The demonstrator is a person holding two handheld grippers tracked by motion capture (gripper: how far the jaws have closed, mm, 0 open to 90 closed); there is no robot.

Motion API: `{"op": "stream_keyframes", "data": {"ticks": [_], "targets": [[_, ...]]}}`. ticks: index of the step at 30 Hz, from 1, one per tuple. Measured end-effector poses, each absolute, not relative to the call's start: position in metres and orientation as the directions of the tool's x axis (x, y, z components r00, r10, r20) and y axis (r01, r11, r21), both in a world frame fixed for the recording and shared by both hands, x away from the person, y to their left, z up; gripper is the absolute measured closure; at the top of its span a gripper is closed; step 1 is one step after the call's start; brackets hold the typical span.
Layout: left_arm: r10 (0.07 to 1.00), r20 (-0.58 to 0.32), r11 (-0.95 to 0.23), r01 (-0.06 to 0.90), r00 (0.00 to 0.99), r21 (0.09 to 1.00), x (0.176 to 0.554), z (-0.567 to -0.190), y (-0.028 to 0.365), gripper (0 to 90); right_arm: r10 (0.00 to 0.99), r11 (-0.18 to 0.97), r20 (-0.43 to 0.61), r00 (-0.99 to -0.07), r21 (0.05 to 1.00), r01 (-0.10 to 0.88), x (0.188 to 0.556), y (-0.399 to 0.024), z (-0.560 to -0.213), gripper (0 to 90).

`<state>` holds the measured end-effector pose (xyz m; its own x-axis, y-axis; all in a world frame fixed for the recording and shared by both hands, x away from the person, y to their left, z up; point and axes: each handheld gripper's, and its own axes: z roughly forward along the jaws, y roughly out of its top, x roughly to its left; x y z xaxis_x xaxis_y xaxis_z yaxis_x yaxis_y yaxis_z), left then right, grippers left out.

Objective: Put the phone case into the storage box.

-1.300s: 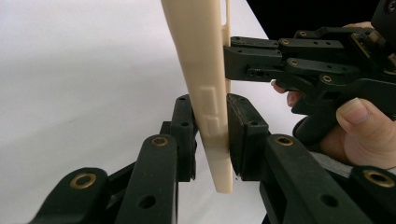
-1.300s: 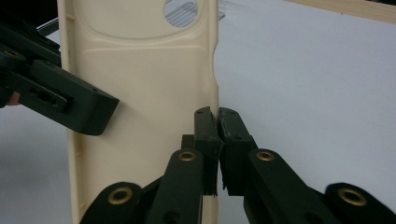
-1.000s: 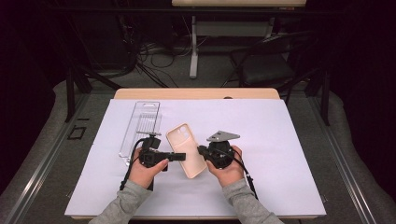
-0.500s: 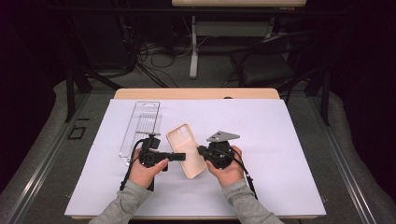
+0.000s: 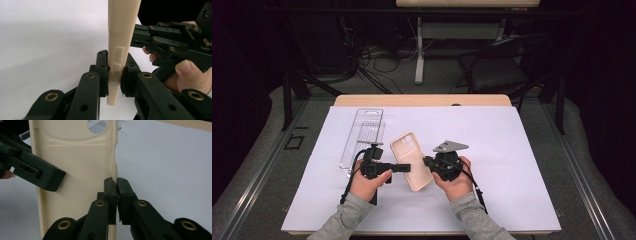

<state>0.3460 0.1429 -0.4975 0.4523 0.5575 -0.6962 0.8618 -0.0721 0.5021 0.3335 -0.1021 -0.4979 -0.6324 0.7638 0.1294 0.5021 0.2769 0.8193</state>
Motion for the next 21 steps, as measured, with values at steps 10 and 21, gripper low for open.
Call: {"op": "stream_keyframes", "data": {"ticks": [10,21], "targets": [[0.556,-0.698,-0.068,0.862,0.45,0.502,0.3466,-0.4977,0.1447,79.5,0.761,0.265,0.13,-0.635,0.832,0.488,0.3328,-0.1025,-0.4994,87.3],[0.554,-0.695,-0.07,0.858,0.458,0.509,0.3464,-0.4969,0.1451,79.7,0.759,0.263,0.128,-0.639,0.837,0.48,0.3324,-0.1028,-0.5,87.2]]}}
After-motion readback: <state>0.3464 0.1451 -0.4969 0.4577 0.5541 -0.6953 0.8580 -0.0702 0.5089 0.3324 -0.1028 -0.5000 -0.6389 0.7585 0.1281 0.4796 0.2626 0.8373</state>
